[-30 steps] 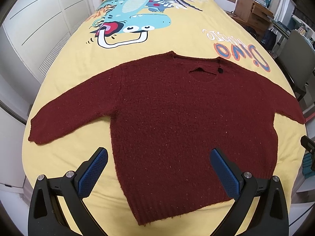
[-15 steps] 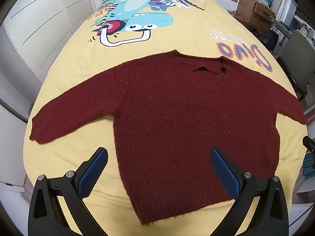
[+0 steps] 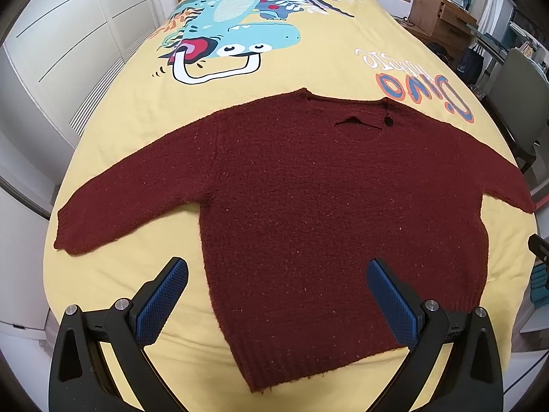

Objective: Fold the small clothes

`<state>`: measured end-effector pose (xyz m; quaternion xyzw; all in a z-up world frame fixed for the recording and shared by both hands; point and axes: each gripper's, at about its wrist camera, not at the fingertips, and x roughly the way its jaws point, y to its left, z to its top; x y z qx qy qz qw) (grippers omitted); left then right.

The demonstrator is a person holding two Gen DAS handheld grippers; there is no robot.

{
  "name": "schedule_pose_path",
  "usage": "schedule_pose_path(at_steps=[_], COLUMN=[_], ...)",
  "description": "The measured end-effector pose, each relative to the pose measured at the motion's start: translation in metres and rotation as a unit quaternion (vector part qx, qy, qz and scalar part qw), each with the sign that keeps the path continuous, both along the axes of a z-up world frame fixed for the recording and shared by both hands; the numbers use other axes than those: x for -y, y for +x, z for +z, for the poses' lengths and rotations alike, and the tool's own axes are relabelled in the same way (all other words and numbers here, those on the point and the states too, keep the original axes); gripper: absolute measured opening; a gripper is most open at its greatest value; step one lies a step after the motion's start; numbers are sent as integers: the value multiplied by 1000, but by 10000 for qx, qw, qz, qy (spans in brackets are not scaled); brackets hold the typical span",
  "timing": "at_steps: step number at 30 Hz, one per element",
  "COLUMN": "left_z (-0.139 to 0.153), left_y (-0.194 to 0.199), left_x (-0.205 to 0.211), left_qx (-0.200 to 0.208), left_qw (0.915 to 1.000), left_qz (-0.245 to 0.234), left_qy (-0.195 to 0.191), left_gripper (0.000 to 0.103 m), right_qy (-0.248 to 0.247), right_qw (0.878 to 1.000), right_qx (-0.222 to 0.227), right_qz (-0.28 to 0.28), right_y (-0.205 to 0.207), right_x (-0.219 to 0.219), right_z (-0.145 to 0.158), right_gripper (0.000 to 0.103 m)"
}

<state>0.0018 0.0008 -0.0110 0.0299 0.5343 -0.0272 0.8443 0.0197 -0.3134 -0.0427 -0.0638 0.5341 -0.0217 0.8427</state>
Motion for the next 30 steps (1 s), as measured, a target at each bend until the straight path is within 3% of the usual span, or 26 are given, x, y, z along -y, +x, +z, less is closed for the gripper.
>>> schedule_pose_path(at_steps=[12,19,30], left_z=[0,-4,-17], left_y=[2,11,48], left_x=[3,6,10], left_qx=[-26,-61,-32], left_qw=[10000,9999,9995], left_qz=[-18,-105,-234], left_qy=[19,25,218], left_gripper=[102,102,102], right_qy=[30,327,794], right_qw=[10000,9993,9919], right_qx=[7,77,6], right_qz=[-20,-154,-992], right_y=[0,7,30], right_x=[4,15,93], right_z=[-1,-10,-61], right_gripper=[103,103,103])
